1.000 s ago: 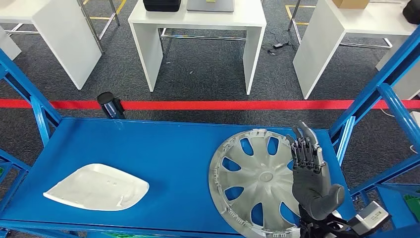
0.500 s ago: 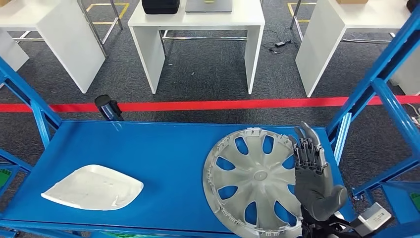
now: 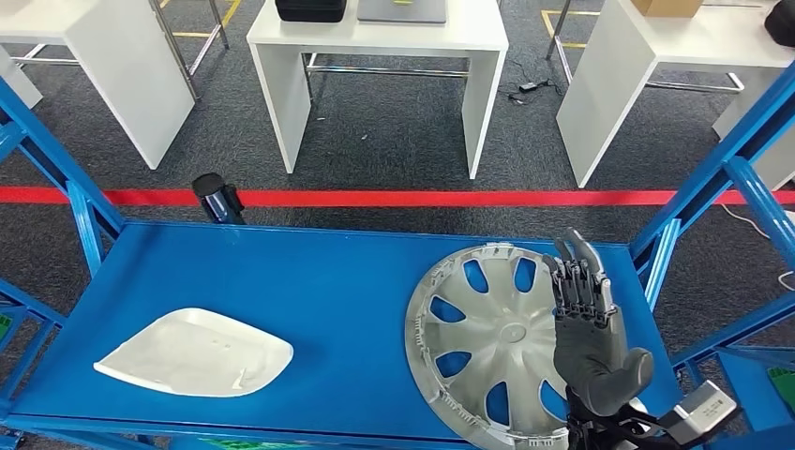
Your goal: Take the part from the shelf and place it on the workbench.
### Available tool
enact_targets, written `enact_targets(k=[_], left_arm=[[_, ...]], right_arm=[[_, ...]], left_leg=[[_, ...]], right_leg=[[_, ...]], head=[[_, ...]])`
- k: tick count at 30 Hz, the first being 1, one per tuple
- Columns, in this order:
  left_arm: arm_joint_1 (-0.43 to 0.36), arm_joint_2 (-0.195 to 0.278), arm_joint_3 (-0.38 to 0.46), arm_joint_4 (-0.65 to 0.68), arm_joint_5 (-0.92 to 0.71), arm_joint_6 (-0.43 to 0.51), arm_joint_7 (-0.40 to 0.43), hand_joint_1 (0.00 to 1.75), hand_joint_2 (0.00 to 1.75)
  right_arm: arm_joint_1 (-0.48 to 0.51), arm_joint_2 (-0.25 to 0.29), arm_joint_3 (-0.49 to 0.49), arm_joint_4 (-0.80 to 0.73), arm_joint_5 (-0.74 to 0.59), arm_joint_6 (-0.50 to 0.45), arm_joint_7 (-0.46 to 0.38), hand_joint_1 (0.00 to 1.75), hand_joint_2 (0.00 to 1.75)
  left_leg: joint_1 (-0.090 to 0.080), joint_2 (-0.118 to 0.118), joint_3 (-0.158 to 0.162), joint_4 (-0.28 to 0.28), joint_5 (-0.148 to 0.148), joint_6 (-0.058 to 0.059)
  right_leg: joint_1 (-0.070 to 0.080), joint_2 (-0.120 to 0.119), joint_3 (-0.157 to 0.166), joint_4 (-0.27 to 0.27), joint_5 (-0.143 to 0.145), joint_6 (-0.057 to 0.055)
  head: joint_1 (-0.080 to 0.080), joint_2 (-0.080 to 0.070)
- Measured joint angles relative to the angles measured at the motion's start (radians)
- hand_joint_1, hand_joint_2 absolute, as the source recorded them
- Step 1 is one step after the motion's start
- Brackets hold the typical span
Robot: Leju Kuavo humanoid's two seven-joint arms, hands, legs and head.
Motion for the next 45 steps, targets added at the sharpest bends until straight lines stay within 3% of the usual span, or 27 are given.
enact_targets(k=[2, 3, 4, 5, 7, 9, 11, 14, 15, 17, 18, 19, 20, 23, 25, 29, 31, 33, 34, 35, 36, 38, 40, 43, 45], left_arm=[[0.000, 0.001, 0.000, 0.000, 0.000, 0.000, 0.000, 0.00, 0.00], [0.000, 0.001, 0.000, 0.000, 0.000, 0.000, 0.000, 0.00, 0.00], [0.001, 0.000, 0.000, 0.000, 0.000, 0.000, 0.000, 0.00, 0.00], [0.001, 0.000, 0.000, 0.000, 0.000, 0.000, 0.000, 0.00, 0.00], [0.000, 0.000, 0.000, 0.000, 0.000, 0.000, 0.000, 0.00, 0.00], [0.000, -0.001, 0.000, 0.000, 0.000, 0.000, 0.000, 0.00, 0.00], [0.000, -0.001, 0.000, 0.000, 0.000, 0.000, 0.000, 0.00, 0.00], [0.000, -0.001, 0.000, 0.000, 0.000, 0.000, 0.000, 0.00, 0.00], [-0.001, -0.001, 0.000, 0.000, 0.000, 0.000, 0.000, 0.00, 0.00], [0.000, -0.001, 0.000, 0.000, 0.000, 0.000, 0.000, 0.00, 0.00], [0.001, 0.000, 0.000, 0.000, 0.000, 0.000, 0.000, 0.00, 0.00], [0.002, 0.000, 0.000, 0.000, 0.000, 0.000, 0.000, 0.00, 0.00], [0.002, 0.001, 0.000, 0.000, 0.000, 0.000, 0.000, 0.00, 0.00], [0.001, 0.002, 0.000, 0.000, 0.000, 0.000, 0.000, 0.00, 0.00], [0.000, 0.001, 0.000, 0.000, 0.000, 0.000, 0.000, 0.00, 0.00], [0.001, 0.000, 0.000, 0.000, 0.000, 0.000, 0.000, 0.00, 0.00], [0.000, 0.000, 0.000, 0.000, 0.000, 0.000, 0.000, 0.00, 0.00], [0.000, 0.001, 0.000, 0.000, 0.000, 0.000, 0.000, 0.00, 0.00], [0.001, 0.001, 0.000, 0.000, 0.000, 0.000, 0.000, 0.00, 0.00], [0.001, 0.001, 0.000, 0.000, 0.000, 0.000, 0.000, 0.00, 0.00], [0.001, 0.001, 0.000, 0.000, 0.000, 0.000, 0.000, 0.00, 0.00], [0.000, 0.000, 0.000, 0.000, 0.000, 0.000, 0.000, 0.00, 0.00], [0.000, 0.000, 0.000, 0.000, 0.000, 0.000, 0.000, 0.00, 0.00], [0.000, 0.000, 0.000, 0.000, 0.000, 0.000, 0.000, 0.00, 0.00], [0.000, 0.000, 0.000, 0.000, 0.000, 0.000, 0.000, 0.00, 0.00]], right_arm=[[0.001, 0.000, 0.000, 0.000, 0.000, 0.000, 0.000, 0.00, 0.00], [0.002, 0.000, 0.000, 0.000, 0.000, 0.000, 0.000, 0.00, 0.00], [0.003, 0.000, 0.000, 0.000, 0.000, 0.000, 0.000, 0.00, 0.00], [0.003, 0.000, 0.000, 0.000, 0.000, 0.000, 0.000, 0.00, 0.00], [0.003, 0.000, 0.000, 0.000, 0.000, 0.000, 0.000, 0.00, 0.00], [0.001, 0.000, 0.000, 0.000, 0.000, 0.000, 0.000, 0.00, 0.00], [0.001, 0.000, 0.000, 0.000, 0.000, 0.000, 0.000, 0.00, 0.00], [0.001, 0.000, 0.000, 0.000, 0.000, 0.000, 0.000, 0.00, 0.00], [0.001, 0.000, 0.000, 0.000, 0.000, 0.000, 0.000, 0.00, 0.00], [0.001, 0.000, 0.000, 0.000, 0.000, 0.000, 0.000, 0.00, 0.00], [0.001, 0.000, 0.000, 0.000, 0.000, 0.000, 0.000, 0.00, 0.00], [0.001, 0.000, 0.000, 0.000, 0.000, 0.000, 0.000, 0.00, 0.00], [0.002, 0.000, 0.000, 0.000, 0.000, 0.000, 0.000, 0.00, 0.00], [0.001, 0.000, 0.000, 0.000, 0.000, 0.000, 0.000, 0.00, 0.00], [0.001, 0.000, 0.000, 0.000, 0.000, 0.000, 0.000, 0.00, 0.00], [0.000, 0.000, 0.000, 0.000, 0.000, 0.000, 0.000, 0.00, 0.00], [0.000, 0.000, 0.000, 0.000, 0.000, 0.000, 0.000, 0.00, 0.00], [0.002, 0.000, 0.000, 0.000, 0.000, 0.000, 0.000, 0.00, 0.00], [0.003, 0.000, 0.000, 0.000, 0.000, 0.000, 0.000, 0.00, 0.00], [0.004, 0.000, 0.000, 0.000, 0.000, 0.000, 0.000, 0.00, 0.00], [0.004, 0.000, 0.000, 0.000, 0.000, 0.000, 0.000, 0.00, 0.00], [0.003, 0.000, 0.000, 0.000, 0.000, 0.000, 0.000, 0.00, 0.00], [0.002, 0.000, 0.000, 0.000, 0.000, 0.000, 0.000, 0.00, 0.00], [0.002, 0.000, 0.000, 0.000, 0.000, 0.000, 0.000, 0.00, 0.00], [0.002, 0.001, 0.000, 0.000, 0.000, 0.000, 0.000, 0.00, 0.00]], left_leg=[[-0.003, 0.001, -0.003, 0.000, 0.000, 0.006], [-0.005, 0.001, -0.004, 0.001, 0.000, 0.007], [-0.007, 0.001, -0.004, 0.001, 0.000, 0.008], [-0.008, 0.001, -0.004, 0.002, 0.000, 0.008], [-0.010, -0.001, -0.001, 0.003, -0.001, 0.007], [-0.013, -0.002, -0.001, 0.005, -0.002, 0.000], [-0.015, -0.001, -0.002, 0.004, -0.002, -0.011], [-0.015, 0.000, -0.012, 0.026, -0.019, -0.027], [-0.014, 0.000, -0.030, 0.066, -0.044, -0.032], [-0.010, 0.000, -0.089, 0.197, -0.111, -0.040], [-0.009, 0.000, -0.118, 0.258, -0.134, -0.044], [-0.007, 0.000, -0.132, 0.288, -0.137, -0.046], [-0.006, 0.000, -0.128, 0.278, -0.120, -0.048], [-0.002, 0.001, -0.032, 0.080, -0.022, -0.048], [-0.003, 0.000, 0.002, 0.004, -0.002, -0.038], [-0.005, 0.000, 0.003, -0.004, 0.001, -0.008], [-0.002, 0.001, 0.003, -0.007, 0.004, 0.001], [-0.003, 0.001, 0.001, -0.006, 0.003, 0.004], [-0.004, 0.001, 0.000, -0.006, 0.003, 0.004], [-0.004, 0.001, 0.001, -0.005, 0.003, 0.004], [-0.005, 0.000, 0.002, -0.003, 0.002, 0.004], [-0.006, -0.001, 0.004, 0.000, -0.001, 0.000], [-0.009, -0.003, 0.003, 0.002, -0.003, -0.009], [-0.008, -0.003, 0.002, -0.001, -0.002, -0.028], [-0.007, -0.001, -0.014, 0.035, -0.027, -0.039]], right_leg=[[0.000, 0.000, -0.066, 0.140, -0.067, 0.003], [0.000, 0.000, -0.093, 0.197, -0.086, 0.003], [0.000, 0.000, -0.104, 0.220, -0.086, 0.001], [0.001, 0.000, -0.094, 0.200, -0.066, -0.002], [0.004, 0.000, -0.024, 0.062, 0.001, -0.014], [0.011, -0.001, 0.032, -0.053, 0.037, -0.024], [0.016, 0.000, 0.039, -0.074, 0.039, -0.030], [0.007, -0.001, 0.041, -0.086, 0.048, -0.048], [0.004, -0.002, 0.042, -0.090, 0.051, -0.053], [0.003, -0.003, 0.042, -0.091, 0.051, -0.057], [0.003, -0.004, 0.042, -0.091, 0.051, -0.057], [0.003, -0.004, 0.043, -0.091, 0.051, -0.057], [0.003, -0.004, 0.044, -0.090, 0.050, -0.057], [0.003, -0.002, 0.049, -0.086, 0.044, -0.047], [0.007, -0.001, 0.049, -0.082, 0.041, -0.036], [0.004, 0.000, 0.042, -0.066, 0.029, -0.011], [0.002, 0.000, 0.002, 0.023, -0.024, -0.002], [0.001, 0.000, -0.067, 0.163, -0.087, 0.002], [0.001, 0.000, -0.090, 0.208, -0.097, 0.002], [0.002, 0.000, -0.095, 0.214, -0.087, 0.001], [0.002, 0.000, -0.078, 0.177, -0.058, -0.001], [0.003, 0.000, -0.008, 0.032, 0.011, -0.009], [0.007, 0.001, 0.035, -0.064, 0.041, -0.018], [0.010, 0.002, 0.036, -0.078, 0.044, -0.036], [0.006, 0.001, 0.037, -0.084, 0.049, -0.049]], head=[[0.006, 0.000], [0.007, 0.000], [0.008, 0.000], [0.010, 0.000], [0.012, 0.000], [0.013, 0.000], [0.013, 0.000], [0.010, 0.000], [0.005, 0.000], [-0.003, 0.000], [-0.005, 0.000], [-0.006, 0.000], [-0.007, 0.000], [-0.010, 0.000], [-0.009, 0.000], [-0.004, 0.000], [0.003, 0.000], [0.009, 0.000], [0.010, 0.000], [0.011, 0.000], [0.012, 0.000], [0.014, 0.000], [0.015, 0.000], [0.015, 0.000], [0.010, 0.000]])
